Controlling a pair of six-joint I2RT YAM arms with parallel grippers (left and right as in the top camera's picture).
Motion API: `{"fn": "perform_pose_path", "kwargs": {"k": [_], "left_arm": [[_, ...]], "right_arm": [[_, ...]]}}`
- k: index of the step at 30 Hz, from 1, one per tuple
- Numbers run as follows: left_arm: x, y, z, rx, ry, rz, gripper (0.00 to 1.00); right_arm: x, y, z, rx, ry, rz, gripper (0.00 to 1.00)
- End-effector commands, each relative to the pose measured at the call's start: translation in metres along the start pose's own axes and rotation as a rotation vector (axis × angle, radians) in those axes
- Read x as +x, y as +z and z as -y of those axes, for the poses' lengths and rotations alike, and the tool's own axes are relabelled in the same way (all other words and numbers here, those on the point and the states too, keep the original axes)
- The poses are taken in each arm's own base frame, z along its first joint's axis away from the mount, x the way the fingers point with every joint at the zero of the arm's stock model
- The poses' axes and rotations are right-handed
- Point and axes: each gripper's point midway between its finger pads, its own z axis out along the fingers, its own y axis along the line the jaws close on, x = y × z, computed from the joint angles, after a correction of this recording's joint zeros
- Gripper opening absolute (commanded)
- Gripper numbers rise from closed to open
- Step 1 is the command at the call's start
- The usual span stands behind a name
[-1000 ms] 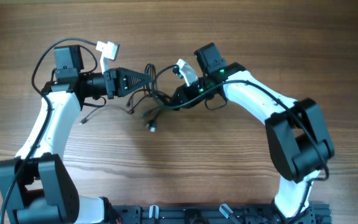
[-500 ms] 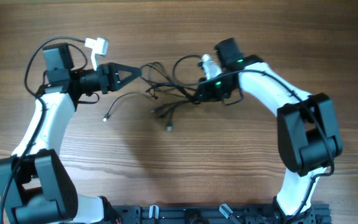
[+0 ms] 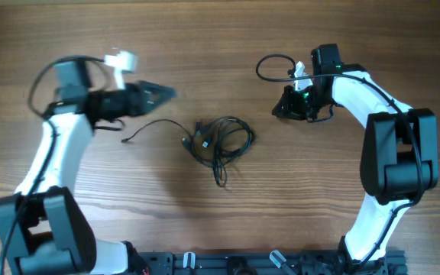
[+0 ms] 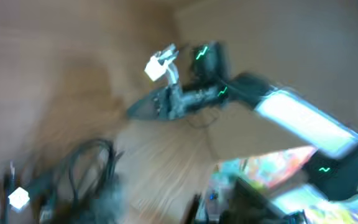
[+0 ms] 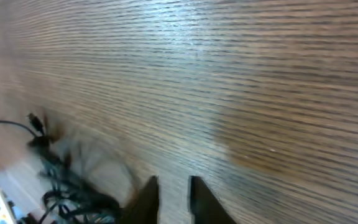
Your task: Untangle cables
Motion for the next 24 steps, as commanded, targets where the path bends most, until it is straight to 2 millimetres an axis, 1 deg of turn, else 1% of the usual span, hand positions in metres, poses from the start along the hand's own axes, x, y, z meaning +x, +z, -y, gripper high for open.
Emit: {"fn": "perform_pose_path", "kwargs": {"k": [1,2,3,4,5,6,9,13,14,16,17,19,21,22,23,24], "left_arm": [[0.044,0.032,-0.040,-0.371,0.019,-0.163,0.80],[0.063,0.039,-0.044,-0.436,0.009,-0.231,0.85],[0.074,0.043,-0.044,-0.465,-0.002,-0.268,0.89],[0.085,0.046,-0.044,-0.495,-0.024,-0.301,0.98],[0.094,0.047,-0.046,-0.530,-0.051,-0.328,1.00],[0.105,0.048,-0.047,-0.579,-0.095,-0.356,1.00],[0.124,0.053,-0.049,-0.675,-0.128,-0.396,1.00],[0.144,0.069,-0.038,-0.684,-0.110,-0.453,1.00],[0.154,0.072,-0.038,-0.721,-0.108,-0.470,1.00],[0.166,0.072,-0.051,-0.829,-0.130,-0.449,1.00],[0.169,0.073,-0.056,-0.855,-0.134,-0.435,1.00],[0.175,0.082,-0.065,-0.863,-0.154,-0.387,1.00],[0.174,0.091,-0.073,-0.839,-0.160,-0.333,1.00],[0.173,0.094,-0.075,-0.828,-0.156,-0.317,0.97],[0.170,0.098,-0.077,-0.809,-0.139,-0.295,0.89],[0.167,0.102,-0.078,-0.795,-0.126,-0.279,0.74]], "right_arm": [[0.002,0.002,-0.001,-0.043,0.017,-0.014,0.28],[0.002,0.002,0.000,-0.042,0.016,-0.013,0.33],[0.001,0.002,0.000,-0.040,0.014,-0.010,0.35],[0.000,0.002,0.000,-0.041,0.013,-0.007,0.37],[-0.001,0.002,0.000,-0.042,0.011,-0.004,0.38],[-0.001,0.002,-0.001,-0.042,0.009,-0.001,0.40],[-0.002,0.002,-0.001,-0.042,0.008,0.000,0.42],[0.000,0.003,-0.002,-0.043,0.006,-0.004,0.43],[0.000,0.003,-0.002,-0.042,0.007,-0.007,0.43],[0.000,0.003,-0.002,-0.042,0.007,-0.006,0.43],[0.000,0.003,-0.002,-0.042,0.007,-0.006,0.43],[-0.001,0.003,-0.002,-0.043,0.005,-0.004,0.43],[-0.001,0.003,-0.002,-0.043,0.005,-0.004,0.43],[-0.001,0.003,-0.002,-0.043,0.005,-0.004,0.43],[0.000,0.003,-0.002,-0.043,0.005,-0.004,0.43],[0.000,0.003,-0.002,-0.043,0.006,-0.005,0.44]]}}
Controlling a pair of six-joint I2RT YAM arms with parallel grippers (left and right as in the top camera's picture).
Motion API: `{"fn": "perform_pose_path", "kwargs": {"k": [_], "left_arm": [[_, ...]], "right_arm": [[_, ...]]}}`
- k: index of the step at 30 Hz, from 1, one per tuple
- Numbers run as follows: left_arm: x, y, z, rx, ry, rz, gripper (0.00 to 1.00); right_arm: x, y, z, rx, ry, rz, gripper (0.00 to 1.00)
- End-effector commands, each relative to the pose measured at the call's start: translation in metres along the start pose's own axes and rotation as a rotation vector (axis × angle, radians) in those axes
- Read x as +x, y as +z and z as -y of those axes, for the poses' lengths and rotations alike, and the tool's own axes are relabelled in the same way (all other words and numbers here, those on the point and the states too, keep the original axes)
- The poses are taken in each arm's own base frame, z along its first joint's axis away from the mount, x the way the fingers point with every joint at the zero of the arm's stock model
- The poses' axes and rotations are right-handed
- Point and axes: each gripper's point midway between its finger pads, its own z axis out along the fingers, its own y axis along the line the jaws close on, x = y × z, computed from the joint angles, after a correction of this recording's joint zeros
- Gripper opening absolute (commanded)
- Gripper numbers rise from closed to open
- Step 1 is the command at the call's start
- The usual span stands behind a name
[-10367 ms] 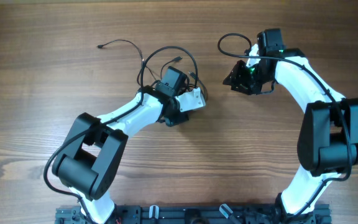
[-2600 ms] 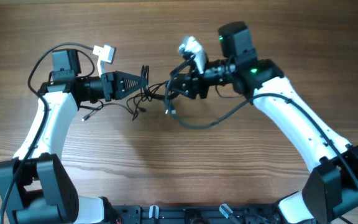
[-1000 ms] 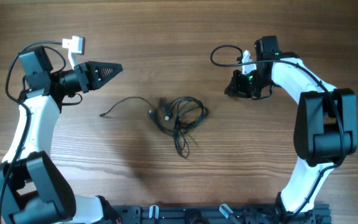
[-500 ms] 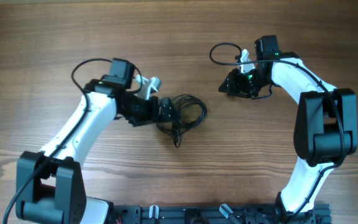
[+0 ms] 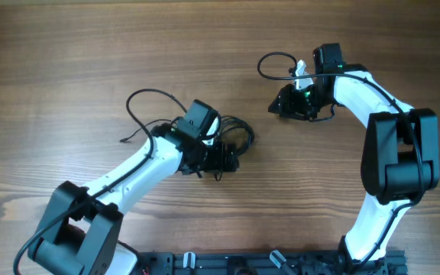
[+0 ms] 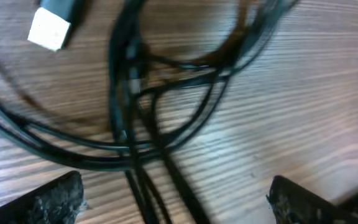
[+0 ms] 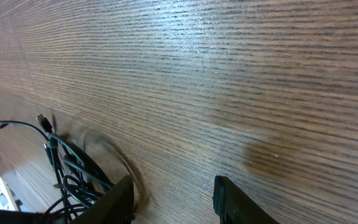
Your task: Untangle cables
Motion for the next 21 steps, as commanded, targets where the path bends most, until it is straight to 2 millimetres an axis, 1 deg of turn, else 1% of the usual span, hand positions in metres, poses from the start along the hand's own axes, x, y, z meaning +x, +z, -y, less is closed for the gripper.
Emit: {"fn": "perform_pose_path", "kwargs": {"k": [1,2,3,4,5,6,7,9,11,12,13,16,17,18,19,20,21], "left_arm": [[-0.009,0.005,-0.002,0.007,-0.041,0.072,0.60],[-0.011,0.005,-0.001,0.012,-0.038,0.080,0.53],[-0.013,0.005,0.000,0.017,-0.034,0.087,0.42],[-0.014,0.004,0.000,0.018,-0.028,0.090,0.28],[-0.015,0.004,-0.001,0.018,-0.030,0.091,0.04],[-0.015,0.002,-0.002,0.016,-0.035,0.091,0.04],[-0.017,-0.002,-0.004,0.016,-0.043,0.099,0.04],[-0.025,-0.011,-0.007,0.023,-0.039,0.132,0.04],[-0.041,-0.033,-0.014,0.037,-0.016,0.205,0.04],[-0.049,-0.046,-0.018,0.047,-0.038,0.250,0.04],[-0.055,-0.058,-0.023,0.052,-0.061,0.282,0.04],[-0.068,-0.090,-0.031,0.072,-0.079,0.380,0.04],[-0.074,-0.102,-0.031,0.082,-0.031,0.427,0.04],[-0.074,-0.111,-0.026,0.108,0.047,0.442,0.04],[-0.073,-0.115,-0.021,0.138,0.102,0.443,0.04],[-0.072,-0.118,-0.019,0.159,0.132,0.442,0.04],[-0.072,-0.121,-0.019,0.187,0.147,0.440,0.04]], "right_arm": [[0.004,0.004,0.000,-0.018,0.007,-0.019,0.44],[0.005,0.004,0.000,-0.019,0.009,-0.022,0.43],[0.006,0.005,-0.001,-0.021,0.006,-0.026,0.43],[0.006,0.006,-0.003,-0.025,-0.011,-0.030,0.43],[0.009,0.006,-0.013,-0.072,-0.075,-0.038,0.43],[0.011,0.006,-0.026,-0.141,-0.142,-0.045,0.39],[0.013,0.002,-0.042,-0.219,-0.191,-0.045,0.37],[0.011,-0.010,-0.066,-0.328,-0.245,-0.018,0.37],[0.006,-0.028,-0.082,-0.355,-0.301,0.029,0.36],[0.006,-0.039,-0.090,-0.357,-0.350,0.056,0.36],[0.006,-0.045,-0.096,-0.358,-0.385,0.073,0.36],[0.011,-0.062,-0.118,-0.363,-0.514,0.119,0.38],[0.012,-0.065,-0.126,-0.365,-0.541,0.129,0.43],[0.013,-0.070,-0.137,-0.389,-0.536,0.138,0.46],[0.012,-0.074,-0.144,-0.417,-0.501,0.142,0.49],[0.012,-0.078,-0.152,-0.459,-0.489,0.144,0.49],[0.014,-0.085,-0.165,-0.540,-0.519,0.146,0.46]]}}
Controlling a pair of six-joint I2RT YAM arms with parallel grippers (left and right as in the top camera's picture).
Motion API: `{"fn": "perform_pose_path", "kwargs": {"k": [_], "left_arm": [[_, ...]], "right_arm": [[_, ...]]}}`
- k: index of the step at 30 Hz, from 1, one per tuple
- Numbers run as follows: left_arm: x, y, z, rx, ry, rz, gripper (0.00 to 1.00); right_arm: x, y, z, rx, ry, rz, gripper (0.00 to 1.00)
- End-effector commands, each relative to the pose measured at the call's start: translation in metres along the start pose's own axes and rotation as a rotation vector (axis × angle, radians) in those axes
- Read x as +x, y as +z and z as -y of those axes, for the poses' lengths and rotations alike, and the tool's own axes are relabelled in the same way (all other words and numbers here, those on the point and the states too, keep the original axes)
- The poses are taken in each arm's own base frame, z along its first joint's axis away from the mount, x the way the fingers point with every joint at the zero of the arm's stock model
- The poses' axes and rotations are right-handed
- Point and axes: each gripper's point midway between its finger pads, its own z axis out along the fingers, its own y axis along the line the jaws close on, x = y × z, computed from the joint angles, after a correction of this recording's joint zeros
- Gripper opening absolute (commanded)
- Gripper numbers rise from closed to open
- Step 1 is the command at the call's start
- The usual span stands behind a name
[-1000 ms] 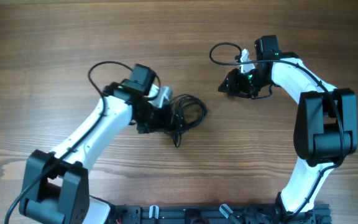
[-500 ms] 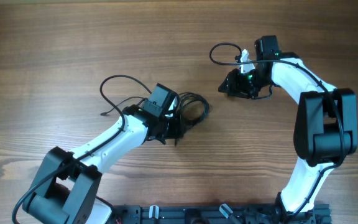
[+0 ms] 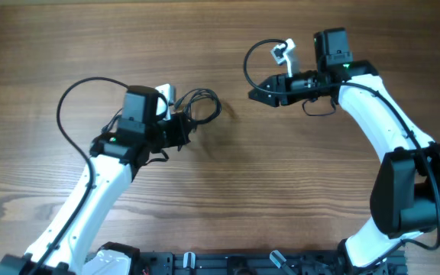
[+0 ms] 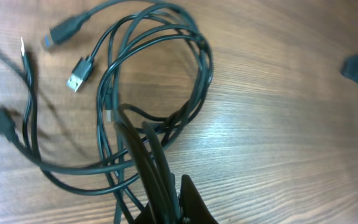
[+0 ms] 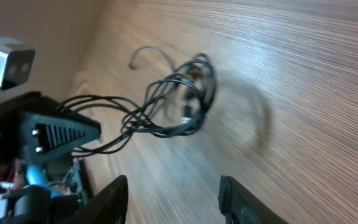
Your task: Untangle cables
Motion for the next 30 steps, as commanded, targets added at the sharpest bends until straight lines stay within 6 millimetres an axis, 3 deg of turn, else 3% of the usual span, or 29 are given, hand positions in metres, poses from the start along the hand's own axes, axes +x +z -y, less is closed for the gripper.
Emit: {"fn": "perform_pose_path", "kwargs": {"k": [1,8,12,13,14,15,17,21,27,30], "left_arm": [[-0.003,-0.012,0.012,0.132,0.137,-0.003,0.04],[-0.028,-0.046,0.021,0.388,0.033,0.013,0.04],[-0.018,-0.054,0.025,0.462,-0.056,-0.051,0.04],[-0.013,-0.054,0.025,0.469,-0.073,-0.073,0.04],[-0.007,-0.054,0.026,0.478,-0.095,-0.101,0.04],[-0.003,-0.054,0.027,0.492,-0.104,-0.122,0.04],[0.002,-0.054,0.029,0.513,-0.126,-0.153,0.04],[0.006,-0.048,0.030,0.556,-0.193,-0.211,0.04],[-0.001,-0.030,0.024,0.563,-0.174,-0.203,0.04],[-0.011,-0.029,0.029,0.595,-0.132,-0.167,0.04]], "right_arm": [[-0.016,-0.005,-0.042,-0.194,-0.036,0.051,0.44],[-0.005,0.018,-0.069,-0.241,-0.334,0.022,0.45],[0.010,0.044,-0.093,-0.263,-0.551,-0.019,0.49],[0.013,0.051,-0.094,-0.244,-0.586,-0.034,0.53],[0.014,0.058,-0.094,-0.214,-0.608,-0.045,0.77],[0.014,0.063,-0.093,-0.185,-0.621,-0.052,0.85],[0.012,0.067,-0.096,-0.178,-0.629,-0.047,0.84],[0.020,0.074,-0.106,-0.208,-0.718,-0.060,0.64],[0.017,0.073,-0.103,-0.197,-0.715,-0.055,0.75],[0.010,0.070,-0.103,-0.191,-0.703,-0.032,0.90]]}}
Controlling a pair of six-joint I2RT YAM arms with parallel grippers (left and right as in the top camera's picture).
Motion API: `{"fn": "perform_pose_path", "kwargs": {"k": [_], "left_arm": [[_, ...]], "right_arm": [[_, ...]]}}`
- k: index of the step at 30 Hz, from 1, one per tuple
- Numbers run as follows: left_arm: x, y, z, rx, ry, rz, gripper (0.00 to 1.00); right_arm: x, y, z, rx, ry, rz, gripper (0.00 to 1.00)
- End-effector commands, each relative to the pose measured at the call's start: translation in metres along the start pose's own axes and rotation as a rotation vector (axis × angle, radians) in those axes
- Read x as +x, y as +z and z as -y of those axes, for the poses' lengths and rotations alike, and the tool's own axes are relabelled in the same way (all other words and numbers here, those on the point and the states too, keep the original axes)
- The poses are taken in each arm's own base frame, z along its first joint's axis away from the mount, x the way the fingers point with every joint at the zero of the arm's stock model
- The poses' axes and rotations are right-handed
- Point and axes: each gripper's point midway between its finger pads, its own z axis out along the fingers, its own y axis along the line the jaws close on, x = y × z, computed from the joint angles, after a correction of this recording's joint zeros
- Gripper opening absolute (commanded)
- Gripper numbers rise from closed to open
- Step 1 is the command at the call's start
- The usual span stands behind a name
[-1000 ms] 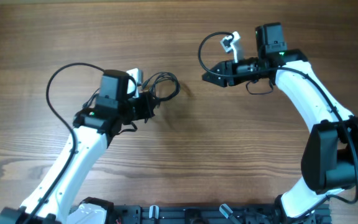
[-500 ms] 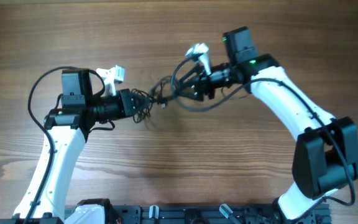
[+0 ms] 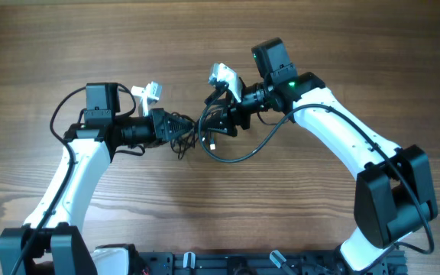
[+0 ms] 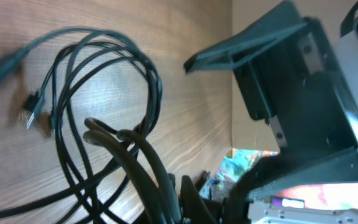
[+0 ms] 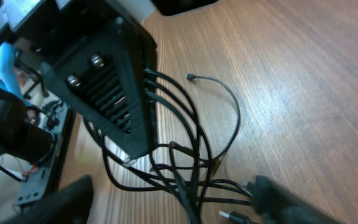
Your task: Untangle cables
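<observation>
The tangle of thin black cables [image 3: 186, 131] hangs between my two grippers at mid-table. My left gripper [image 3: 166, 125] points right and is shut on a thick bunch of strands [image 4: 143, 158], which run into its jaws [image 4: 176, 194]. My right gripper [image 3: 209, 124] faces it from the right and is open. In the right wrist view its fingers [image 5: 61, 199] stand wide on either side of the crossed strands [image 5: 180, 180], and the left gripper [image 5: 114, 81] looms just behind. Loose plugs [image 4: 33, 107] dangle from the loops.
The wooden table [image 3: 220, 46] lies below. A long black lead [image 3: 239, 155] sags in a loop under the right arm's wrist. A silver USB plug [image 5: 235, 216] lies near the right finger. White camera mounts sit atop both wrists.
My right gripper has moved down and left from open air to the tangle, its open fingers now at either side of the strands. The left gripper still holds the bundle, now drawn tighter.
The bundle lay loose at mid-table with both grippers away from it. Then my left gripper stood open over it. Then it was shut on the strands, with the bundle further left. Now the open right gripper meets it at the tangle.
</observation>
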Motion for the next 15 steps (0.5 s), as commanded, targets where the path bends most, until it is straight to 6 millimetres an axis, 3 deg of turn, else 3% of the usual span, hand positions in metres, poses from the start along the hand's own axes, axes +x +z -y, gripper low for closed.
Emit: {"fn": "perform_pose_path", "kwargs": {"k": [1,4,8,13,14,15], "left_arm": [[-0.011,0.001,0.016,0.064,0.033,0.010,0.04],[-0.016,0.000,0.018,0.069,0.049,0.026,0.04],[-0.021,0.000,0.020,0.076,0.089,0.044,0.04],[-0.023,0.000,0.021,0.078,0.103,0.050,0.04],[-0.023,0.000,0.021,0.078,0.103,0.050,0.04],[-0.023,0.000,0.021,0.078,0.104,0.050,0.04]], "right_arm": [[-0.012,-0.008,0.000,0.018,-0.014,0.030,0.90],[-0.009,-0.008,-0.001,0.017,0.014,0.020,1.00],[-0.008,-0.009,0.001,0.026,0.008,0.016,1.00],[-0.001,-0.010,0.020,0.137,0.044,-0.028,1.00],[0.000,-0.011,0.022,0.147,0.076,-0.029,0.96],[0.001,-0.011,0.025,0.168,0.105,-0.035,0.85]]}}
